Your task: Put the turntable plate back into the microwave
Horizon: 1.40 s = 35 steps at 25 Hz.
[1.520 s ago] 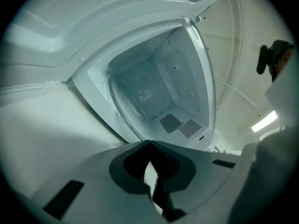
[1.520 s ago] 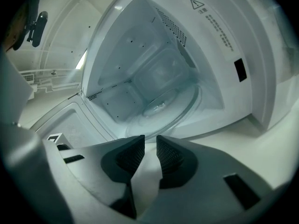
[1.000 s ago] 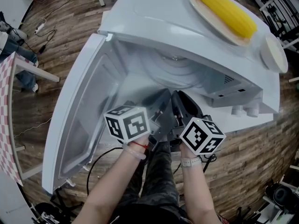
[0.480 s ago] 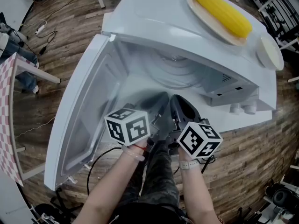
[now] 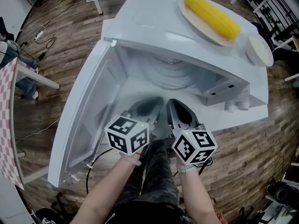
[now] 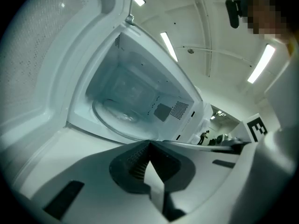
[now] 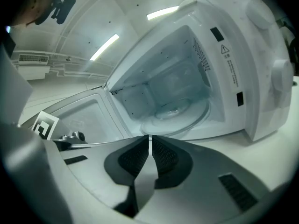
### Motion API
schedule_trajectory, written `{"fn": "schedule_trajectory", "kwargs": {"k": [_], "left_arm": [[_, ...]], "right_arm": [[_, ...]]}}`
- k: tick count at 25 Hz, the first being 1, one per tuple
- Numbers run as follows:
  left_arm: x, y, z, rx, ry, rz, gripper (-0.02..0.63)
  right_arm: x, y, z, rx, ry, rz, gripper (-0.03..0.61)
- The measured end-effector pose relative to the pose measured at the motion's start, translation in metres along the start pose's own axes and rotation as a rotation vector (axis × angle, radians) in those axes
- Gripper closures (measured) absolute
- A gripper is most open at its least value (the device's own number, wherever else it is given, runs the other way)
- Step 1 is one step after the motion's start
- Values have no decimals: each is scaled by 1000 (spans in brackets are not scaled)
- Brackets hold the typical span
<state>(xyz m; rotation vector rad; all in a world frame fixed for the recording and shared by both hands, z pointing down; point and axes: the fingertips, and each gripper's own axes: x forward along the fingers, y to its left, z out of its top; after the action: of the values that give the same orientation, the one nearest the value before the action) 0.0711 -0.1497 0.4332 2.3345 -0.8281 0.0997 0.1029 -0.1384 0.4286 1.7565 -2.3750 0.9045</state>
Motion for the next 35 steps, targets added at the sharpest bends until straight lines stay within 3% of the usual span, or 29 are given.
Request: {"fn": "schedule_trajectory", "kwargs": {"k": [11, 20, 35], "left_arm": [[-33, -25, -6, 66, -21, 5, 601], [-60, -37, -19, 57, -7, -3, 601], [-97, -79, -4, 86, -62, -52, 601]], "right_arm": [[-30, 33, -6, -100, 18, 23, 538], [-57, 49, -16, -129, 25, 9, 539], [-101, 82, 1, -183, -14, 48, 539]]}}
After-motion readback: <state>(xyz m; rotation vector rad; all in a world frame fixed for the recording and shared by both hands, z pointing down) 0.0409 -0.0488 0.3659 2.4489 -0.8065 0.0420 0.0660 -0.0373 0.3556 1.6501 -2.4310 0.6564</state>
